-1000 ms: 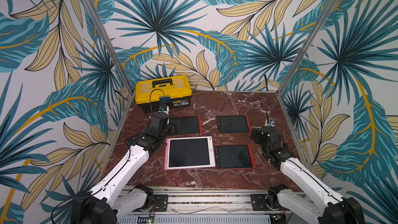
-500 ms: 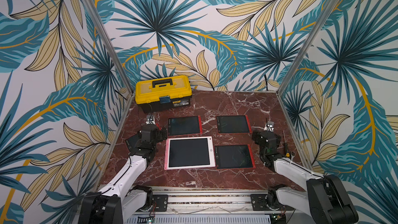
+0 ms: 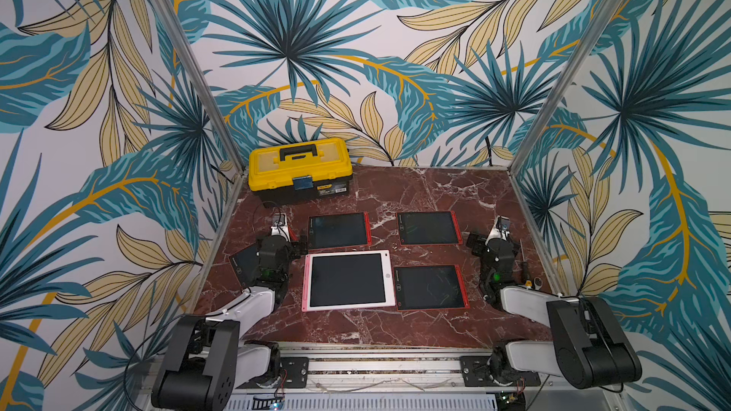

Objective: Place the stylus back onto the writing tablet
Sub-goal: Reset both arms

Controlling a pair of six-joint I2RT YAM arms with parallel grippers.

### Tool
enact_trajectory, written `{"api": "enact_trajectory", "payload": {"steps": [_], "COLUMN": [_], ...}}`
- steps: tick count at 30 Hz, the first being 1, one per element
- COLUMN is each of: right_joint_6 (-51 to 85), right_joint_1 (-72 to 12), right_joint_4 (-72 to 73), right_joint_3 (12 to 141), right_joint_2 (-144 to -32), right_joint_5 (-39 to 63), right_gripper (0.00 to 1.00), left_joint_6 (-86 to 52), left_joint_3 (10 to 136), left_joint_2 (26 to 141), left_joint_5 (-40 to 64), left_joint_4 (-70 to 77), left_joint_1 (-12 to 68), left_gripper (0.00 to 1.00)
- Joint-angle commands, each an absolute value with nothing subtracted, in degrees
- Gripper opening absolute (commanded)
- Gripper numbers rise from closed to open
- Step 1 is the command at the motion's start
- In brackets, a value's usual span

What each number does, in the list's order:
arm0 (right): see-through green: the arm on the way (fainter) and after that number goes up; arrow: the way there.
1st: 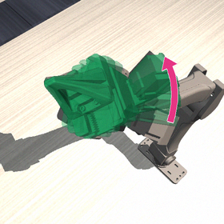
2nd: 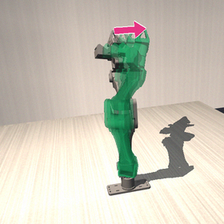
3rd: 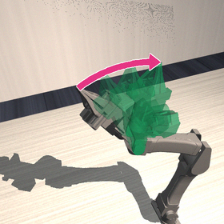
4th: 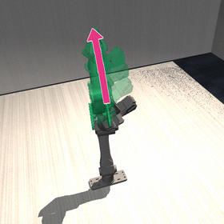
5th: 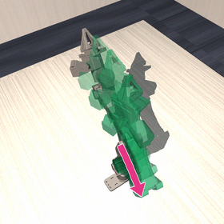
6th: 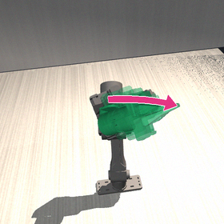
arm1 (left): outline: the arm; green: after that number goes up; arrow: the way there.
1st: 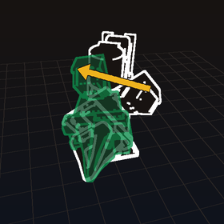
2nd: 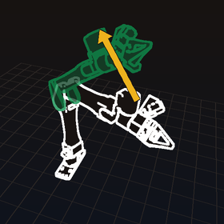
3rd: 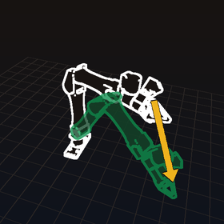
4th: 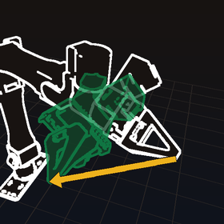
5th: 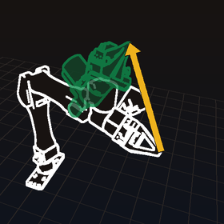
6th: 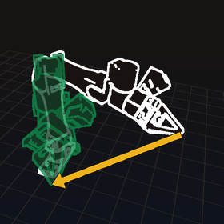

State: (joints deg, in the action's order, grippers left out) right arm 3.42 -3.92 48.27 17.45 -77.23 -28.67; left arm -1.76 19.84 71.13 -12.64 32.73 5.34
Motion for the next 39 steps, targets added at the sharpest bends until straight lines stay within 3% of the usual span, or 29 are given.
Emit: {"api": "enact_trajectory", "payload": {"steps": [1,11,20,26,27,31,39], "right_joint_6": [3.7,4.4,4.1,0.0,-0.4,2.1,1.0], "right_joint_1": [-3.0,-0.1,-0.1,-0.1,-0.1,0.1,0.4], "right_joint_4": [52.3,44.0,46.3,70.5,70.6,48.8,54.0], "right_joint_3": [17.8,24.3,23.0,12.0,12.9,22.2,20.1], "right_joint_2": [-78.7,-83.1,-82.9,-86.5,-87.7,-85.2,-85.4], "right_joint_5": [-28.8,-20.4,-19.6,-10.5,-9.8,-12.9,-11.2], "right_gripper": [0.99,0.99,0.99,1.00,1.00,0.99,1.00], "left_joint_6": [-0.8,-1.4,-2.1,-1.9,-1.9,-0.8,-1.7], "left_joint_3": [19.6,18.0,23.6,18.5,18.4,18.8,23.8], "left_joint_2": [73.7,88.1,86.8,85.8,85.7,86.1,86.8], "left_joint_5": [-10.3,-9.1,-5.7,-3.8,-3.7,-0.3,-2.2], "left_joint_4": [40.5,59.5,46.5,54.7,54.8,54.7,46.2], "left_joint_1": [3.7,0.7,-0.9,-1.3,-1.4,-1.4,-1.5], "left_gripper": [1.00,1.00,1.00,1.00,1.00,1.00,1.00]}}
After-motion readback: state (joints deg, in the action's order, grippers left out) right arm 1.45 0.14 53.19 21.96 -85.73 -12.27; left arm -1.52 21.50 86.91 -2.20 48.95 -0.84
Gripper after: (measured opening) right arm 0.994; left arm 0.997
